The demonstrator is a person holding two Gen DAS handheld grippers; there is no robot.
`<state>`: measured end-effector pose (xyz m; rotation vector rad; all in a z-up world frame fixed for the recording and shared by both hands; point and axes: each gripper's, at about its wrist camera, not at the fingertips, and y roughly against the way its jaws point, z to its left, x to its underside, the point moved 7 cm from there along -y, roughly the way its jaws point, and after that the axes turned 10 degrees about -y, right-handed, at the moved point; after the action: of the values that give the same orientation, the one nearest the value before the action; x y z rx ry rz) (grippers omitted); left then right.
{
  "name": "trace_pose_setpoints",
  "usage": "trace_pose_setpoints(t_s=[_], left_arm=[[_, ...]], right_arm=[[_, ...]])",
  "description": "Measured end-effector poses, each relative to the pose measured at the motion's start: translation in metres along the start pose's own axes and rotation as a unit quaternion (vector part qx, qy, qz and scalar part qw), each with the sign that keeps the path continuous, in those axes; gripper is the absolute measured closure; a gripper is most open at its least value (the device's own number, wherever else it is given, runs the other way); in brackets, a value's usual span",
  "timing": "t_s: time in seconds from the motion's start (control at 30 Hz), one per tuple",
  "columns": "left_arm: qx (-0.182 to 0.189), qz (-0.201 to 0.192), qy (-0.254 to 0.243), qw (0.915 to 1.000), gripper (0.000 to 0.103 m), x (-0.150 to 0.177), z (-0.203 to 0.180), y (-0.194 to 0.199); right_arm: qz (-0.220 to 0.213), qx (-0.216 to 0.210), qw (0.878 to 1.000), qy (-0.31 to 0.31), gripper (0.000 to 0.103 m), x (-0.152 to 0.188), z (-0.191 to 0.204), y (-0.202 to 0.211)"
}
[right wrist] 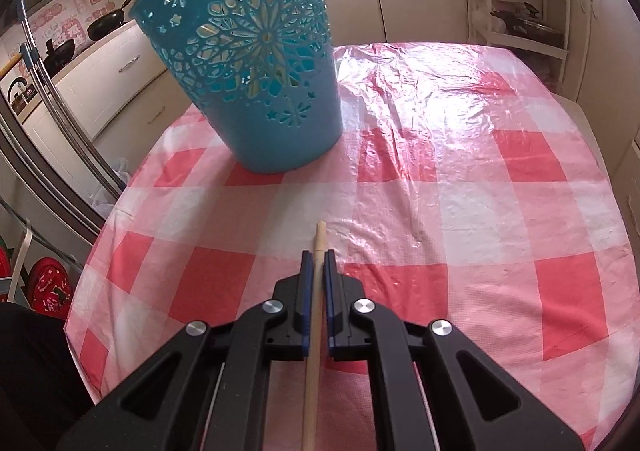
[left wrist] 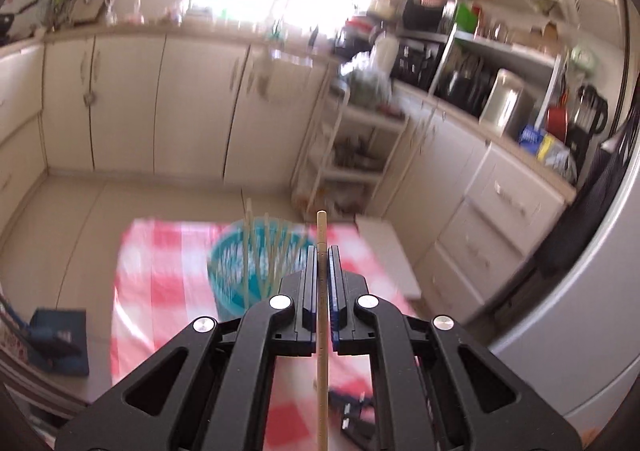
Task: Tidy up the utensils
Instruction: 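Lift the chopstick over the teal basket and open the left gripper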
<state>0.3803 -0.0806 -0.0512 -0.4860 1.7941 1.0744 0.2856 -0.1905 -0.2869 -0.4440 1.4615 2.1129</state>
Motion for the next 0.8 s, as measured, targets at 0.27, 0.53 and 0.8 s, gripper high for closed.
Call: trace_pose_setpoints(t_s=[0.27, 0.53, 0.8], left_arm=[[-0.081, -0.103, 0.043, 0.9904, 0.098, -0.065, 0.030, -0.040], [-0.138, -0.113, 0.062, 0.9820, 0.098, -0.057, 0.061, -0.093], [-0.143, -0.074, 0.040, 0.9861, 0.098, -0.027, 0.062, -0.114]], right_arm=[[0.001, -0.007, 1.000, -0.007, 0.097, -0.002, -0.004, -0.001], [0.005, -0.018, 1.000, -0.016, 0.097, -0.003, -0.007, -0.002], [0.006, -0.024, 0.999, -0.021, 0.097, -0.004, -0.009, -0.002]])
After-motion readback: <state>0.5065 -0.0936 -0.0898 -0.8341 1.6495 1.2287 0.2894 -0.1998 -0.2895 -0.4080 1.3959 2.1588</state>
